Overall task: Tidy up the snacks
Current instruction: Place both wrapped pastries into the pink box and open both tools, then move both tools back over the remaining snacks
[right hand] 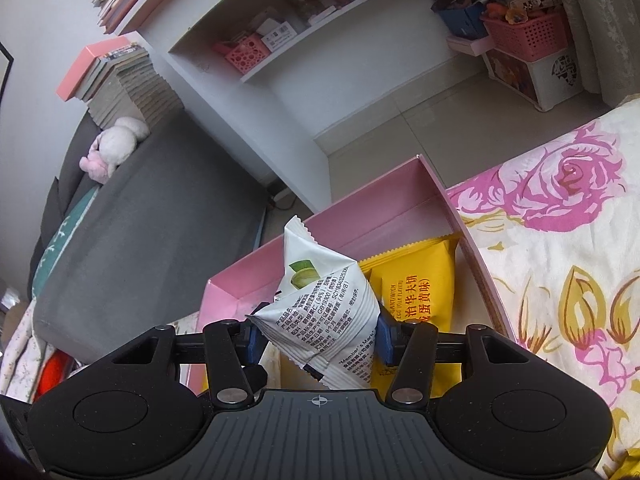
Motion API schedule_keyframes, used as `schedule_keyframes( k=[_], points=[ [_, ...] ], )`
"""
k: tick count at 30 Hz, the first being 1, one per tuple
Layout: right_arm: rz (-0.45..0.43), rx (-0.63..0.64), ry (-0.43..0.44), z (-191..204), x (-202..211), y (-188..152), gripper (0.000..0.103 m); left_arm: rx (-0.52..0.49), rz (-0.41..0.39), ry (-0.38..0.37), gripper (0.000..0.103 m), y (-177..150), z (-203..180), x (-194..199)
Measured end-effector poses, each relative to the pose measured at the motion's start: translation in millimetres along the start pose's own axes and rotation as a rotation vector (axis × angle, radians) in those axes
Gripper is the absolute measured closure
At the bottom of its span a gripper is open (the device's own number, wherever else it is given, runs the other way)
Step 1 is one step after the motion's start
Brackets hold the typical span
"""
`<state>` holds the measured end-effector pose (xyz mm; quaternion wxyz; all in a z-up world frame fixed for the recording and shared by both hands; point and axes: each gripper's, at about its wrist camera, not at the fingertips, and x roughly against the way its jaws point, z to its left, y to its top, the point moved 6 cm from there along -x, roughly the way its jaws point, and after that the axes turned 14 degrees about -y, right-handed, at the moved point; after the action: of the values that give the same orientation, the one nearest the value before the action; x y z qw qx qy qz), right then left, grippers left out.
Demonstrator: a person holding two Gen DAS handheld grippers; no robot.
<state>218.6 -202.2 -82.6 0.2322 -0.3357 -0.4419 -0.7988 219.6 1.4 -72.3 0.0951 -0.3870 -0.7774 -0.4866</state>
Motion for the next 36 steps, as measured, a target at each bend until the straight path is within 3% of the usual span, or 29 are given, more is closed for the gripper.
schedule_keyframes(
  k=[3, 7, 12, 14, 16, 24, 32, 36],
  points=[
    [0.002, 0.000, 0.000, -1, 2, 1, 0.047, -0.014, 0.006, -0.001, 0.082, -1, -2, 2],
    [0.009, -0.001, 0.013, -1, 10, 4, 0.033, -0.033, 0.020, 0.003, 0.066, -2, -8, 4],
    [-0.015, 0.043, -0.014, 3, 36, 6, 0.027, -0.058, 0.037, 0.006, 0.055, -5, -17, 16],
    [-0.022, 0.055, -0.019, 3, 49, 5, 0.022, -0.058, 0.040, -0.002, 0.037, -6, -22, 23],
    [-0.034, 0.072, -0.023, 5, 62, 4, 0.018, -0.072, 0.042, 0.000, 0.030, -7, -26, 30],
    [-0.048, 0.158, -0.072, 9, 101, -7, 0.013, -0.113, 0.077, 0.002, 0.022, -12, -38, 58],
    [-0.061, 0.228, -0.092, 10, 138, -27, 0.007, -0.137, 0.110, 0.024, 0.002, -23, -45, 88],
    [-0.067, 0.286, -0.113, 12, 151, -44, 0.006, -0.130, 0.129, 0.029, 0.000, -35, -43, 100]
  ],
)
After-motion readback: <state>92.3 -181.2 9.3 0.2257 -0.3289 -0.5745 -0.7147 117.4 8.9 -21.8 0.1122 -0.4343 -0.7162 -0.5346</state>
